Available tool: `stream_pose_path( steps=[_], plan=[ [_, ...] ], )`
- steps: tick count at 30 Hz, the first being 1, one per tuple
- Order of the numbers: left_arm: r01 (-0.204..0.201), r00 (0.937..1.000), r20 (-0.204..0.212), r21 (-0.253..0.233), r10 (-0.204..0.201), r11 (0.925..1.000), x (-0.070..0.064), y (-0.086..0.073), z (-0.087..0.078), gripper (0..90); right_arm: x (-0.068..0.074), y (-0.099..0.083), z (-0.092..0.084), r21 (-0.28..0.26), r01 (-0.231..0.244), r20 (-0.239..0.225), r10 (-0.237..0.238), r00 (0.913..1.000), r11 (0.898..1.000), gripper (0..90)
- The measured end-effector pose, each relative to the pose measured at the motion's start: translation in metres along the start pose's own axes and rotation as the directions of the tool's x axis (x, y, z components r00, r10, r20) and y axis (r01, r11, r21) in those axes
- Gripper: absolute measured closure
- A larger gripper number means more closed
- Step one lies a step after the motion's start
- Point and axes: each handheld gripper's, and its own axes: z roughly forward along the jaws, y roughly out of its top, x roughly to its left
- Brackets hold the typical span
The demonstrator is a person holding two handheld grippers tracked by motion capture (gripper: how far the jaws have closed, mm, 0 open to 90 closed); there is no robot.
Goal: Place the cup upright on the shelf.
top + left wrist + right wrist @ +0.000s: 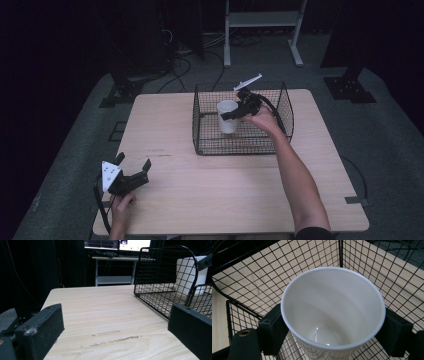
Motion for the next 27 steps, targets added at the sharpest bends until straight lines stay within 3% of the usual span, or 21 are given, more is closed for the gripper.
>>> stream_pose_path(
  steps=[13, 27],
  plan=[
    [-0.001, 1.0, 0.0, -0.001, 0.001, 1.0, 0.0, 0.0, 0.0, 0.0, -0.002, -0.004, 0.005, 0.023, 0.004, 0.018, -0.005, 0.9998, 1.0, 19.3],
    [0.0, 1.0, -0.003, -0.001, 0.0, 1.0, 0.0, 0.0, 0.001, 0.0, 0.0, -0.014, 0.012, 0.075, 0.04, 0.052, -0.044, 0.9977, 0.996, 18.9]
  ],
)
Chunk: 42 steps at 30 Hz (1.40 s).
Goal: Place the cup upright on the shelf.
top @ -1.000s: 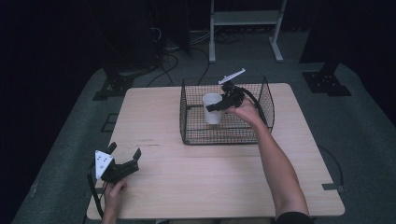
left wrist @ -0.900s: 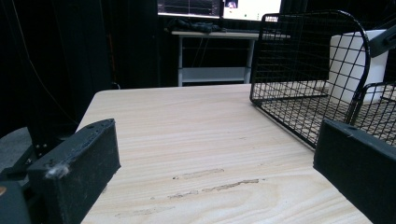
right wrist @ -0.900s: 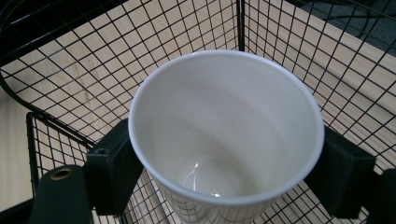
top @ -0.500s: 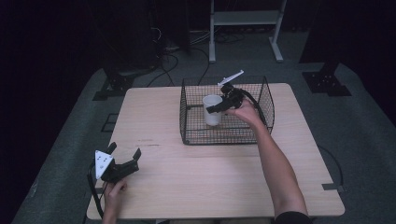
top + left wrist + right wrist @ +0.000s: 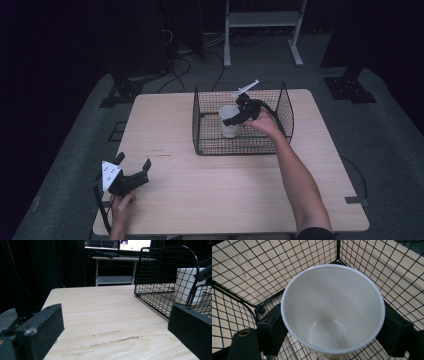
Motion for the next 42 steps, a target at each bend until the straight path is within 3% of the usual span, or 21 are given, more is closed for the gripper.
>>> stream_pose_path(
  steps=[21, 30, 42],
  plan=[
    [-0.009, 1.0, 0.0, 0.002, 0.009, 1.0, -0.001, 0.0, 0.0, 0.0, 0.008, 0.001, 0.001, 0.034, 0.03, 0.013, -0.031, 0.9994, 0.999, 15.3],
    [-0.011, 0.9999, 0.001, 0.002, 0.011, 0.9999, -0.001, 0.0, 0.0, 0.0, 0.01, 0.004, -0.007, -0.011, 0.032, 0.03, -0.032, 0.9991, 0.999, 12.1],
    [-0.015, 0.9999, 0.0, 0.004, 0.015, 0.9999, -0.002, 0.0, 0.0, 0.0, 0.005, 0.006, -0.03, -0.096, -0.016, 0.016, 0.018, 0.9997, 0.995, 8.8]
  ],
)
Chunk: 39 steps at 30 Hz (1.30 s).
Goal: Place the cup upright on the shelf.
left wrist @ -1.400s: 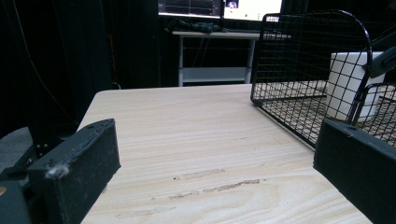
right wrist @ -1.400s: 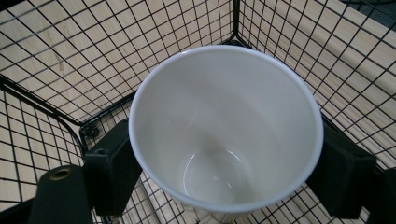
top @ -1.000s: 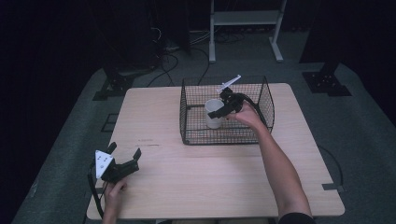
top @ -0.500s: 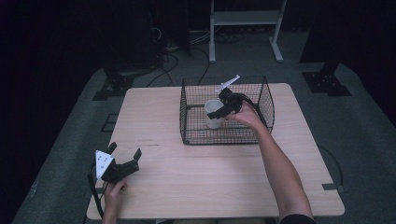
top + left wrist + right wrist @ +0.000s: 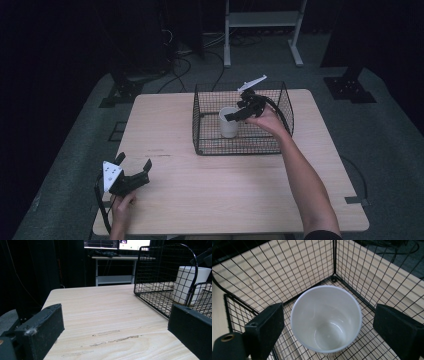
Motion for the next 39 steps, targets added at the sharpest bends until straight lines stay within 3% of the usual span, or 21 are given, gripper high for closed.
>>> stream_pose_path(
  steps=[6, 12, 31, 39],
  plan=[
    [-0.002, 1.0, 0.001, 0.0, 0.002, 1.0, 0.0, 0.0, 0.0, 0.0, 0.001, 0.001, -0.015, -0.035, -0.016, -0.007, 0.016, 0.9999, 0.999, 8.7],
    [-0.001, 1.0, 0.001, 0.001, 0.001, 1.0, 0.0, 0.0, 0.0, 0.0, 0.007, 0.004, -0.027, -0.066, -0.002, -0.018, 0.001, 0.9998, 0.998, 8.7],
    [-0.009, 1.0, -0.001, 0.004, 0.009, 1.0, -0.001, 0.0, 0.0, 0.0, 0.014, -0.01, -0.052, -0.101, -0.004, -0.04, 0.0, 0.9992, 0.995, 9.0],
    [-0.013, 0.9999, -0.002, 0.006, 0.013, 0.9999, -0.001, 0.0, 0.0, 0.0, 0.021, -0.017, -0.058, -0.106, 0.017, -0.05, -0.023, 0.9985, 0.994, 9.1]
  ],
)
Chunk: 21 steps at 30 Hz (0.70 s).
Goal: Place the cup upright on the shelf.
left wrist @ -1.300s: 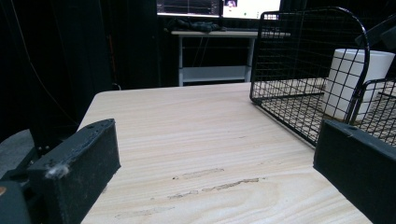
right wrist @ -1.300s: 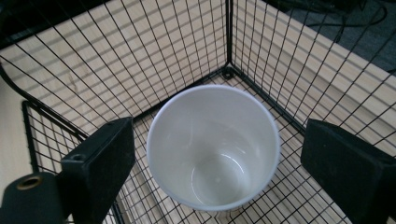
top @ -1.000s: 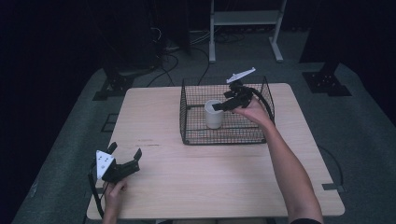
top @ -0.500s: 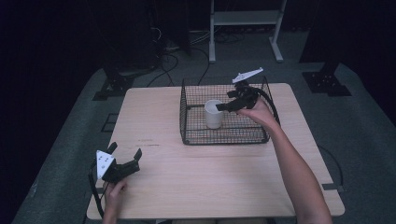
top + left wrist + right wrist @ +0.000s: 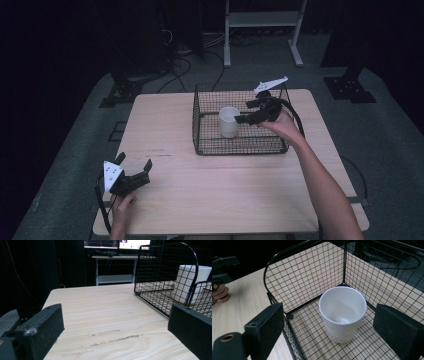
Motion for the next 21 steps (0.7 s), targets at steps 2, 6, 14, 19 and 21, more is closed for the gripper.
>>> stream_pose_path(
  steps=[2, 6, 14, 19, 21],
  plan=[
    [-0.001, 1.0, 0.0, 0.001, 0.001, 1.0, 0.0, 0.0, 0.0, 0.0, 0.002, -0.001, -0.002, -0.005, 0.005, -0.001, -0.005, 1.0, 1.0, 9.1],
    [-0.001, 1.0, -0.001, 0.001, 0.001, 1.0, 0.0, 0.0, 0.0, 0.0, 0.005, -0.004, -0.005, -0.006, 0.007, -0.004, -0.007, 1.0, 1.0, 9.1],
    [-0.004, 1.0, -0.001, 0.001, 0.004, 1.0, 0.0, 0.0, 0.0, 0.0, 0.011, -0.011, -0.011, -0.002, 0.02, -0.015, -0.02, 0.9997, 1.0, 9.1],
    [-0.004, 1.0, -0.001, 0.001, 0.004, 1.0, 0.0, 0.0, 0.0, 0.0, 0.015, -0.012, -0.013, 0.008, 0.028, -0.024, -0.028, 0.9993, 1.0, 9.1],
    [-0.005, 1.0, -0.001, 0.001, 0.005, 1.0, 0.0, 0.0, 0.0, 0.0, 0.017, -0.012, -0.014, 0.006, 0.034, -0.023, -0.034, 0.9992, 0.999, 9.1]
  ],
)
